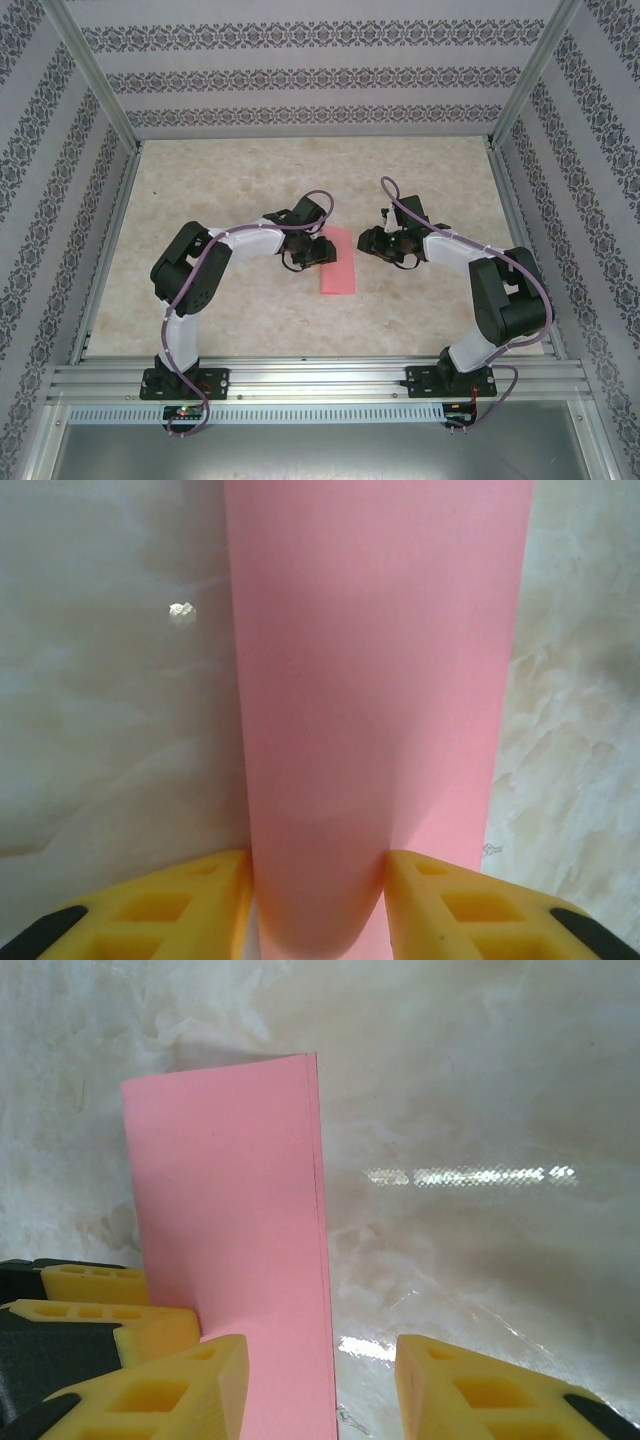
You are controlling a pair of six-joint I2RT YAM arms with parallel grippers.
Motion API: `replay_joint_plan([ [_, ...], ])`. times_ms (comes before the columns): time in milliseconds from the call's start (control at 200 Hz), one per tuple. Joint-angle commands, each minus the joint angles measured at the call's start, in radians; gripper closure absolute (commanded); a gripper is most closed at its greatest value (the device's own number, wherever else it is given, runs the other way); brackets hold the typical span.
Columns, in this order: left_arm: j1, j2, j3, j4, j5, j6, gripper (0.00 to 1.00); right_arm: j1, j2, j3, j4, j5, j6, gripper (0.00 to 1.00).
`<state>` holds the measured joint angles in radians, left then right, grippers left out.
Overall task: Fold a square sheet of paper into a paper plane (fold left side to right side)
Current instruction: First fold in half a square sheet of paper at the center of the table, then hold the square sheet of paper at the center of the table.
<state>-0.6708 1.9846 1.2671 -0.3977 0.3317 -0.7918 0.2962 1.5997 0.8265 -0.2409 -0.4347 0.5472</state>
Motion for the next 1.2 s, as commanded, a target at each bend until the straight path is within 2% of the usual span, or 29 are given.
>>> replay_joint_plan([
  [0, -0.01, 0.035, 0.02, -0.017, -0.012, -0.001, 0.58, -0.004, -0.02, -0.015, -0.004, 0.006, -0.013, 0.57],
  [335, -0.016, 0.056, 0.042, -0.033, -0.006, 0.012, 0.57, 0.01, -0.006, -0.028, 0.035, -0.037, 0.018, 0.58],
  [560, -0.02, 0.066, 0.051, -0.038, -0.006, 0.013, 0.58, 0.037, 0.038, -0.017, 0.065, -0.072, 0.036, 0.73],
  [654, -0.021, 0.07, 0.052, -0.039, -0.006, 0.014, 0.58, 0.051, 0.056, -0.006, 0.068, -0.077, 0.039, 0.76],
  [1194, -0.026, 0.083, 0.06, -0.044, -0.006, 0.019, 0.58, 0.118, 0.153, 0.056, 0.061, -0.055, 0.058, 0.79],
])
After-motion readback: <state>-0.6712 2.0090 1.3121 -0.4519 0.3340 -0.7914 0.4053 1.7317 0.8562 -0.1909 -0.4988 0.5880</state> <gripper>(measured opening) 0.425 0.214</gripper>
